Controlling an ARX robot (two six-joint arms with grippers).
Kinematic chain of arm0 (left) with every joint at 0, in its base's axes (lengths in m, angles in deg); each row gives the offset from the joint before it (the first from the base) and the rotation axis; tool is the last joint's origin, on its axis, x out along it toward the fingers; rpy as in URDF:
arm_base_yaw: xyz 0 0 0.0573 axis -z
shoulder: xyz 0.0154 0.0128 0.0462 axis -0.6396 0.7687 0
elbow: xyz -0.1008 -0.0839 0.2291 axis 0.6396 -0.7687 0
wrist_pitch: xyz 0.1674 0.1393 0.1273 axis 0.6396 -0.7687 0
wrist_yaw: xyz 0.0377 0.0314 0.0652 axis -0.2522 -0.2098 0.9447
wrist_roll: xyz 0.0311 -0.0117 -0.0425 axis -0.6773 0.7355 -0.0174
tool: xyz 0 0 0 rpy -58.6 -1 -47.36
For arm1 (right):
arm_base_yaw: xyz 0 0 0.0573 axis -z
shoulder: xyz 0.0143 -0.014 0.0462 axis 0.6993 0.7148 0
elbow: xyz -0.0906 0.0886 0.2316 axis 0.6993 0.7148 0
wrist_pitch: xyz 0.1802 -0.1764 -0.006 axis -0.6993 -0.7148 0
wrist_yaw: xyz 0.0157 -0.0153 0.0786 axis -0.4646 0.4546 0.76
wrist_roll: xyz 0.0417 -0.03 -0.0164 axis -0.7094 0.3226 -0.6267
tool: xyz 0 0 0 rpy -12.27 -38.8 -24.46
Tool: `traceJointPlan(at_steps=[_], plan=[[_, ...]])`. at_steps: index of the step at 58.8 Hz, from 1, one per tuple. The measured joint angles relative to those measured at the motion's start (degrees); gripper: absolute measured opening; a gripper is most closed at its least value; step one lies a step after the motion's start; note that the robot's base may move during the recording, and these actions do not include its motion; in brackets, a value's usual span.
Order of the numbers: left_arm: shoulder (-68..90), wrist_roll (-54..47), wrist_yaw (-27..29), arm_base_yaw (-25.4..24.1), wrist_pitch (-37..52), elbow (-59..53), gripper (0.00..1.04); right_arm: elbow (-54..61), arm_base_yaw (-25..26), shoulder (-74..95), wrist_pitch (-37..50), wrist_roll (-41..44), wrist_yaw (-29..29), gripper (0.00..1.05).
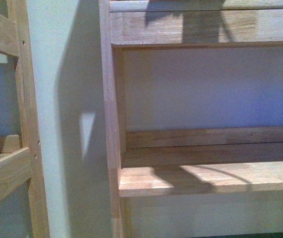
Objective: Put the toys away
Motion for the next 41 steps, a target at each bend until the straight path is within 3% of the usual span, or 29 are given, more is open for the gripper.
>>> traceJointPlan(at_steps=[5, 8, 15, 17, 22, 24, 27, 41], plan=[[0.0, 0.0, 0.0, 0.0, 0.0, 0.0, 0.98, -0.1, -0.4, 0.2, 0.3, 0.5, 0.2, 0.07], [0.0, 0.0, 0.0, 0.0, 0.0, 0.0, 0.98, -0.1, -0.6, 0.2, 0.3, 0.7, -0.1, 0.19], [0.0, 0.0, 0.0, 0.0, 0.0, 0.0, 0.98, -0.1, -0.6, 0.2, 0.4, 1.0, -0.1, 0.35], [0.0, 0.0, 0.0, 0.0, 0.0, 0.0, 0.98, -0.1, -0.6, 0.2, 0.5, 1.1, -0.1, 0.44], [0.0, 0.0, 0.0, 0.0, 0.0, 0.0, 0.98, -0.1, -0.6, 0.2, 0.8, 1.9, -0.1, 0.57], [0.0, 0.0, 0.0, 0.0, 0.0, 0.0, 0.98, -0.1, -0.6, 0.2, 0.8, 1.9, -0.1, 0.57], [0.0, 0.0, 0.0, 0.0, 0.0, 0.0, 0.98, -0.1, -0.6, 0.2, 1.2, 2.0, 0.1, 0.68], [0.0, 0.0, 0.0, 0.0, 0.0, 0.0, 0.98, -0.2, -0.6, 0.2, 2.7, 2.9, 0.4, 0.99]])
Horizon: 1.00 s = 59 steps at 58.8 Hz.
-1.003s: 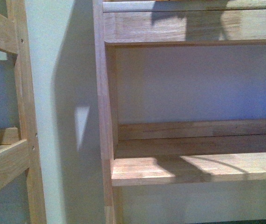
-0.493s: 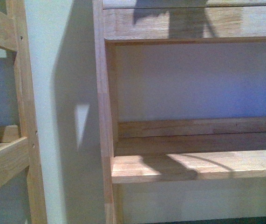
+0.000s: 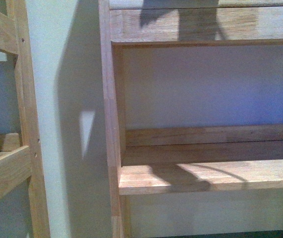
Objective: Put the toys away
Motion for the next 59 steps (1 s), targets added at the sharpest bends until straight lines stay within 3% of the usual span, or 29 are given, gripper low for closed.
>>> traceJointPlan(at_steps=[2, 8, 12, 25, 35, 59], plan=[[0.0, 0.0, 0.0, 0.0, 0.0, 0.0, 0.98, 0.0, 0.0, 0.0, 0.3, 0.3, 0.0, 1.04], [0.0, 0.0, 0.0, 0.0, 0.0, 0.0, 0.98, 0.0, -0.1, 0.0, 2.4, 0.7, 0.0, 0.92], [0.0, 0.0, 0.0, 0.0, 0.0, 0.0, 0.98, 1.2, -0.2, -0.7, 5.2, 0.7, 0.0, 0.99], [0.0, 0.0, 0.0, 0.0, 0.0, 0.0, 0.98, 27.5, -1.3, -17.2, 26.4, 2.4, 1.2, 0.98], [0.0, 0.0, 0.0, 0.0, 0.0, 0.0, 0.98, 39.3, -1.6, -25.9, 32.7, 4.5, 1.5, 0.98], [0.0, 0.0, 0.0, 0.0, 0.0, 0.0, 0.98, 79.0, 0.4, -52.6, 50.1, 13.2, -11.8, 0.98]])
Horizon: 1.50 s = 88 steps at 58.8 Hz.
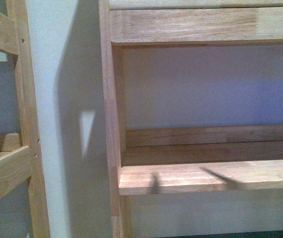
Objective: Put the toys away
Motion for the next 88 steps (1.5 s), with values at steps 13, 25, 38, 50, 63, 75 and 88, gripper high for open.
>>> traceJointPlan(at_steps=[13, 25, 38, 50, 63, 75, 88], plan=[[0.0, 0.0, 0.0, 0.0, 0.0, 0.0, 0.98, 23.7, 7.9, -18.2, 3.4, -1.0, -1.2, 0.98], [0.0, 0.0, 0.0, 0.0, 0.0, 0.0, 0.98, 42.6, 14.8, -32.7, 1.9, -4.0, 1.1, 0.98], [0.0, 0.0, 0.0, 0.0, 0.0, 0.0, 0.98, 59.2, 17.0, -49.6, -7.1, -9.9, 1.5, 0.98], [0.0, 0.0, 0.0, 0.0, 0.0, 0.0, 0.98, 71.4, 3.3, -59.0, -7.9, -10.4, -9.6, 0.98], [0.0, 0.0, 0.0, 0.0, 0.0, 0.0, 0.98, 74.0, 1.4, -60.8, -11.7, -9.6, -10.6, 0.98], [0.0, 0.0, 0.0, 0.0, 0.0, 0.0, 0.98, 72.8, 4.7, -61.3, -19.6, -3.0, -1.3, 0.85], [0.0, 0.0, 0.0, 0.0, 0.0, 0.0, 0.98, 77.8, 13.4, -64.9, -20.3, 5.8, 8.5, 0.37]])
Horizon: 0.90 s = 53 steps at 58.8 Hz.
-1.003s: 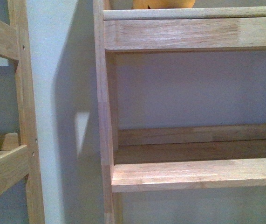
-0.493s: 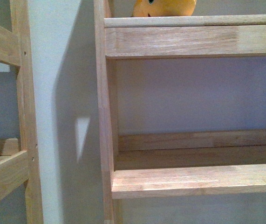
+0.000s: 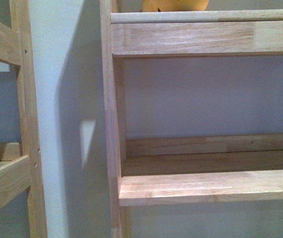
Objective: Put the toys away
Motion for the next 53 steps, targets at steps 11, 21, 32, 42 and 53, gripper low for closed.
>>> traceJointPlan(at_steps=[11, 21, 32, 42, 53], plan=[[0.0, 0.0, 0.0, 0.0, 0.0, 0.0, 0.98, 2.3, 0.1, -1.6, 0.7, 0.8, 0.0, 0.08], [0.0, 0.0, 0.0, 0.0, 0.0, 0.0, 0.98, 4.1, 0.1, -3.0, 1.1, 1.0, 0.0, 0.03], [0.0, 0.0, 0.0, 0.0, 0.0, 0.0, 0.98, 5.2, 0.2, -4.0, 1.4, 1.0, 0.0, 0.03], [0.0, 0.0, 0.0, 0.0, 0.0, 0.0, 0.98, 6.1, 0.2, -4.6, 1.5, 1.0, 0.0, 0.03], [0.0, 0.0, 0.0, 0.0, 0.0, 0.0, 0.98, 7.9, 0.2, -6.8, 1.7, 1.0, 0.1, 0.03]])
